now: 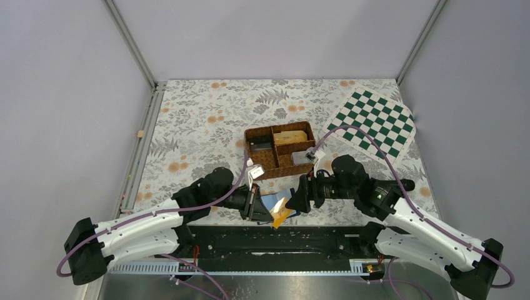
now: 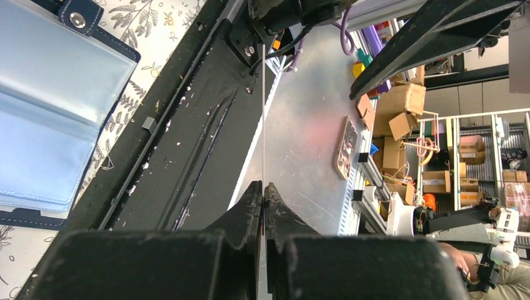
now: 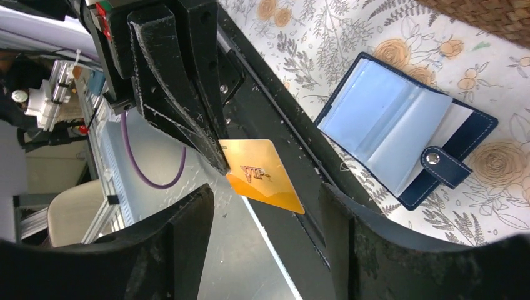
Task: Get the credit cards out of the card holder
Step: Place the credit card in the storage box.
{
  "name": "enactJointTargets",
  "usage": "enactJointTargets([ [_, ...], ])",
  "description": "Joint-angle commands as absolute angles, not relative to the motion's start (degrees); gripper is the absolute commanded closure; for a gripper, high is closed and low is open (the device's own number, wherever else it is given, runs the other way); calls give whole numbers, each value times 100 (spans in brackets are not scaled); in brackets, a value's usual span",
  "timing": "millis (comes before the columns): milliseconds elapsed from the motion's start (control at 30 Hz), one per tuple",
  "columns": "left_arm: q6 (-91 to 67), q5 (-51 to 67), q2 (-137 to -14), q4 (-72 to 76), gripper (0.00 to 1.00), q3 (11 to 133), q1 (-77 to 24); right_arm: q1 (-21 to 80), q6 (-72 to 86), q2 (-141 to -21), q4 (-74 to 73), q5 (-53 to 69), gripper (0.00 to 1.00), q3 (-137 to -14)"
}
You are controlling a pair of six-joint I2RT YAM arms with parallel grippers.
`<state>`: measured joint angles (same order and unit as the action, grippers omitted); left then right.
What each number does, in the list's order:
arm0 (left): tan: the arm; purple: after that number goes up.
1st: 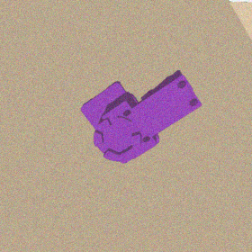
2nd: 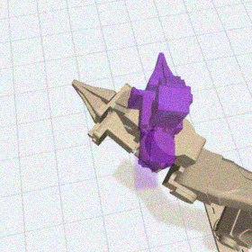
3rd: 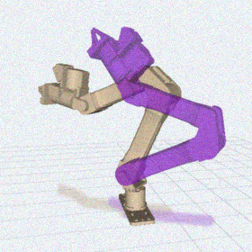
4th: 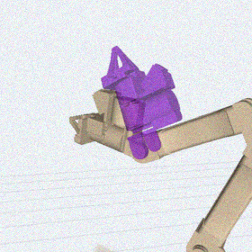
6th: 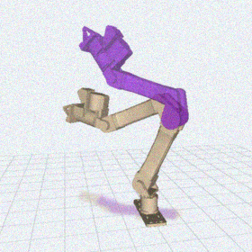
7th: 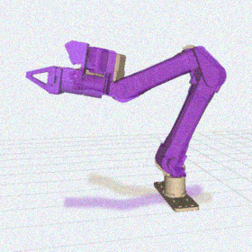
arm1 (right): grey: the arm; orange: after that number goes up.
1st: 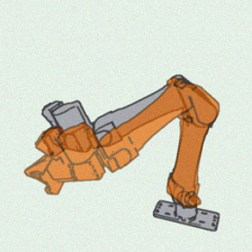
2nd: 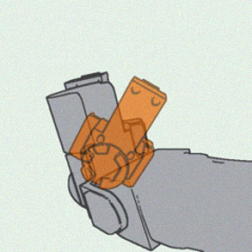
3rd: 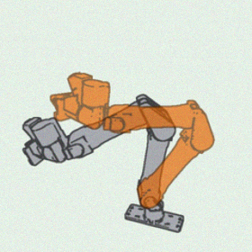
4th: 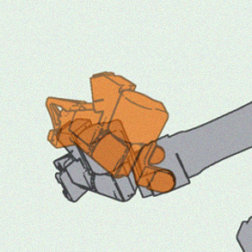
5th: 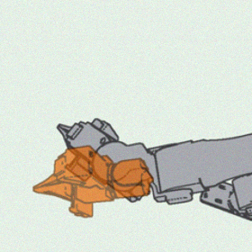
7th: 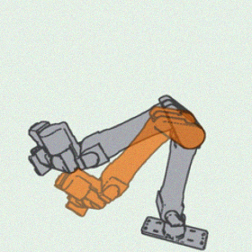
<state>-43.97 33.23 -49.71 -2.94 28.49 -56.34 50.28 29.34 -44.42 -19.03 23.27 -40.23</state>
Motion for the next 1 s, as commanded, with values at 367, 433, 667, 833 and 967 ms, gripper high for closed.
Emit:
enactJointTargets([
  [367, -4382, 3827, -5036, 503, 100, 2804, -5581, 4865, 3147, -4934, -843, 3620, 73, -3728],
  [433, -4342, 3720, -5032, 226, 98, 2873, -5450, 4833, 3223, -4844, -828, 3496, 90, -3695],
  [667, -4962, 3571, -4468, 261, 48, 2656, -4412, 4541, 4252, -4150, -134, 2724, 100, -3179],
  [833, -5709, 3447, -4445, 1358, 45, 2427, -4301, 4535, 5332, -3757, 1121, 2332, 100, -2637],
  [967, -6043, 3593, -4793, 1990, 50, 2499, -4305, 4537, 5884, -3551, 1703, 1867, 98, -2278],
])
